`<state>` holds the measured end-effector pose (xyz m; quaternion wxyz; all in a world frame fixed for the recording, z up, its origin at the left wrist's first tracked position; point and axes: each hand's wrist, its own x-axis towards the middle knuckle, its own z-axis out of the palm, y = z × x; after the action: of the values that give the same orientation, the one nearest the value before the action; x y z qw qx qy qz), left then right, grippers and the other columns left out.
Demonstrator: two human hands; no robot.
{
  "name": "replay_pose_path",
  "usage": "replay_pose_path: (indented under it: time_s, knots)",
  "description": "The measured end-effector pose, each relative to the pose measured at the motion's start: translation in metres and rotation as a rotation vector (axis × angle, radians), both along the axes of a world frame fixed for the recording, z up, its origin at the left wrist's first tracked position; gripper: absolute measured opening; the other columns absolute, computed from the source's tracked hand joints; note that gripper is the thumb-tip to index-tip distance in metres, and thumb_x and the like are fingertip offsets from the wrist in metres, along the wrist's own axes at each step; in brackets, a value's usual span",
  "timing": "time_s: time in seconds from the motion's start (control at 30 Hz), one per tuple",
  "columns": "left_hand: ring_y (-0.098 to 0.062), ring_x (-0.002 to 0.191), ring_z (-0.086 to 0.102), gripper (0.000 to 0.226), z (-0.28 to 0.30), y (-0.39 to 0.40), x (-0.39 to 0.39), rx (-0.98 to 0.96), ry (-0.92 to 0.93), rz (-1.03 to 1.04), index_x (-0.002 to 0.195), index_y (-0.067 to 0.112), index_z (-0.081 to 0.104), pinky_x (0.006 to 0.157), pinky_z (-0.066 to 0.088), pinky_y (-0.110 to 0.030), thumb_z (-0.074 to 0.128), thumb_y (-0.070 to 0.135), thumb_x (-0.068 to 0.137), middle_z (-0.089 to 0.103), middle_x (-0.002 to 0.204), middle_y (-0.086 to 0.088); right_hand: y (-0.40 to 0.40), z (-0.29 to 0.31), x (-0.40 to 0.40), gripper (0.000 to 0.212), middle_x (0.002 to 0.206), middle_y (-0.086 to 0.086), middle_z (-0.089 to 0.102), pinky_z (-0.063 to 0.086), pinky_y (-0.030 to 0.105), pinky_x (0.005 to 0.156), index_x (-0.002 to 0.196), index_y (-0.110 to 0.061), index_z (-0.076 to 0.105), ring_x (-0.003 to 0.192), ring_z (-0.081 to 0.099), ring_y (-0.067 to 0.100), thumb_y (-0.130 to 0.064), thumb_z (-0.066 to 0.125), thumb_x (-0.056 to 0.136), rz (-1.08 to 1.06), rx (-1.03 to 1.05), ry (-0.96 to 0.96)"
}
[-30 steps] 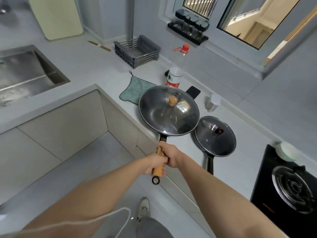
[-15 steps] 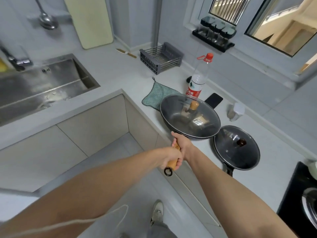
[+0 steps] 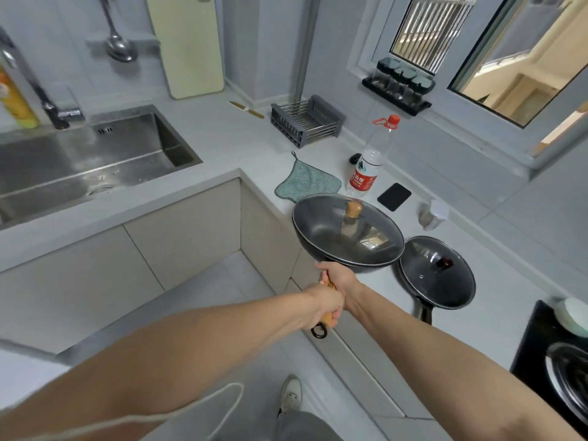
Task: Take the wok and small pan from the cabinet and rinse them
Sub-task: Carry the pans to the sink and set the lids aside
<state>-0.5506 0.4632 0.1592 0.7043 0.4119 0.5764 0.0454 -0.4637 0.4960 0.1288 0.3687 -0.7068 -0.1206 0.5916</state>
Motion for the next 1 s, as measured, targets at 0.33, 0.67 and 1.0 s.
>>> replay_pose_path:
  time_s: [0.33,0.67,1.0]
  knots:
    - [-0.021,0.059,0.056,0.026,0.059,0.012,-0.128,0.114,0.005,0.165,0.089,0.006,0.054,0.056,0.047,-0.022,0.049,-0.001,0.064,0.051,0.064,-0.009,0.022,0.078,-0.140,0.065,0.032,-0.003,0.034,0.033,0.024,0.042,0.034,-0.020,0.033,0.026,0.032,0.010,-0.008,0.053,0.095,0.213,0.139,-0.001]
    - [-0.016,0.041,0.053,0.024,0.113,0.082,-0.268,0.258,0.014,0.476,0.097,0.005,0.051,0.046,0.041,-0.018,0.050,0.003,0.073,0.054,0.064,-0.010,0.122,0.130,-0.297,0.052,0.033,-0.005,0.035,0.031,0.022,0.038,0.050,-0.018,0.033,0.027,0.032,0.008,-0.014,0.057,0.095,0.531,0.224,-0.028]
    - [-0.025,0.078,0.059,0.018,0.077,0.185,-0.405,0.094,0.124,0.753,0.092,0.007,0.051,0.066,0.052,-0.029,0.054,0.006,0.074,0.058,0.080,-0.012,0.243,0.079,-0.457,0.062,0.039,-0.002,0.041,0.034,0.025,0.050,0.035,-0.017,0.043,0.042,0.036,0.013,-0.019,0.063,0.094,0.938,0.163,-0.040]
